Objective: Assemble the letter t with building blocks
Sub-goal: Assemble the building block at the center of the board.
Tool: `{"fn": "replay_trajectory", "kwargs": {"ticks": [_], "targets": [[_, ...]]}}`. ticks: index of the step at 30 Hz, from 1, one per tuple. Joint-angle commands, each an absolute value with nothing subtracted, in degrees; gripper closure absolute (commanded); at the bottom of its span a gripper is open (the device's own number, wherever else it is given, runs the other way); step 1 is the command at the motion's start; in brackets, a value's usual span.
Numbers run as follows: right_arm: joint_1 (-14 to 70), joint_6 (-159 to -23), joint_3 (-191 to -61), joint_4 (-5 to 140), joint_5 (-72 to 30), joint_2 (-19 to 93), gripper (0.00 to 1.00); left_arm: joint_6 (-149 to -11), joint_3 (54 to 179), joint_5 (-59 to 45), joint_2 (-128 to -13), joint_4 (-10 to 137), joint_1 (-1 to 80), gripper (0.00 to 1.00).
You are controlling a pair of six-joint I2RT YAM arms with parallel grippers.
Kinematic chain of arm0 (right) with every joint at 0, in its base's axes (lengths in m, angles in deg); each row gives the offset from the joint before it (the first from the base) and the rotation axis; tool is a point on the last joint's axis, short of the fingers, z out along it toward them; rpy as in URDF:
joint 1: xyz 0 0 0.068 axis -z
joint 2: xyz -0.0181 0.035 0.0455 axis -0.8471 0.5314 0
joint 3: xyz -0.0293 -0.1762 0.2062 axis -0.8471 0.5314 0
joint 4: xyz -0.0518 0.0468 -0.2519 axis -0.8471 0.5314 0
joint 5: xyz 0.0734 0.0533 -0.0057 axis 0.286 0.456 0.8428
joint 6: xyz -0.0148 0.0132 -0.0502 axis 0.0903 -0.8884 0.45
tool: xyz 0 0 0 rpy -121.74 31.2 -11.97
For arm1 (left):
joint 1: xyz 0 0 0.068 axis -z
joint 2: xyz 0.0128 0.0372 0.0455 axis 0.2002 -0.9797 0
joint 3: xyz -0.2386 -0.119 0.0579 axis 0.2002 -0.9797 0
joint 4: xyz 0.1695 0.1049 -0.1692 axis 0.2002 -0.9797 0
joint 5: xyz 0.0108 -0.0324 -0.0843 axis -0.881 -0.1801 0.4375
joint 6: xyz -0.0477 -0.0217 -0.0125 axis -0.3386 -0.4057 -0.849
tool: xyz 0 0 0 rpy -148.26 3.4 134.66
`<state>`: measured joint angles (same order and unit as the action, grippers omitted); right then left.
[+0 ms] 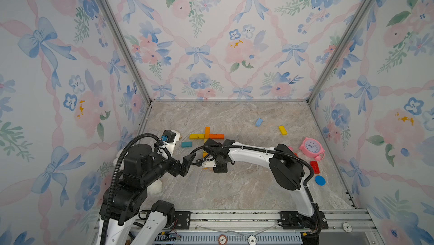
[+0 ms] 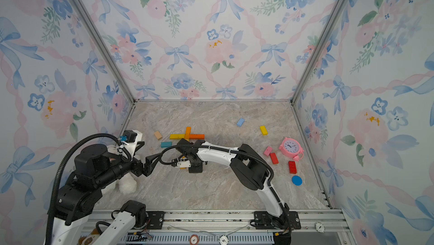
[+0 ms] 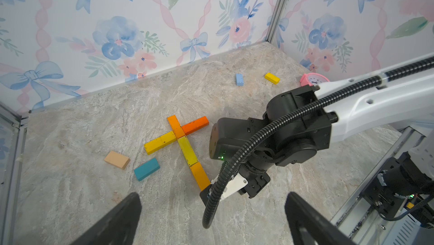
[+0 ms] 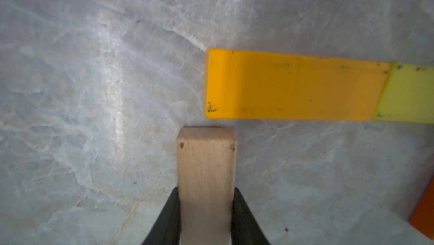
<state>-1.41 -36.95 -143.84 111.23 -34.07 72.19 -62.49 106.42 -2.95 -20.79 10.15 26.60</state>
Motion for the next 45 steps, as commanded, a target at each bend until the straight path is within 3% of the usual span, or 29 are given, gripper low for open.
{"fn": "replay_trajectory", "kwargs": {"ticks": [1, 34, 41, 45], "targets": [[-2.0, -37.2, -145.8, 112.7, -33.5, 73.9, 0.94, -62.6, 107.4, -3.5, -20.9, 9.8, 27.0, 0.02], [0.3, -39.2, -147.0, 112.2, -33.2, 77.3, 0.93, -62.2, 106.7, -4.9, -20.7, 9.7, 27.0, 0.02], [0.7, -40.1, -146.1, 111.7, -33.3, 76.9, 0.84, -62.0, 106.4, -5.2, -20.6, 9.7, 27.0, 0.02], [0.7, -41.1, -145.8, 111.7, -33.3, 76.6, 0.71, -62.0, 106.3, -5.1, -20.6, 9.7, 27.0, 0.02]]}}
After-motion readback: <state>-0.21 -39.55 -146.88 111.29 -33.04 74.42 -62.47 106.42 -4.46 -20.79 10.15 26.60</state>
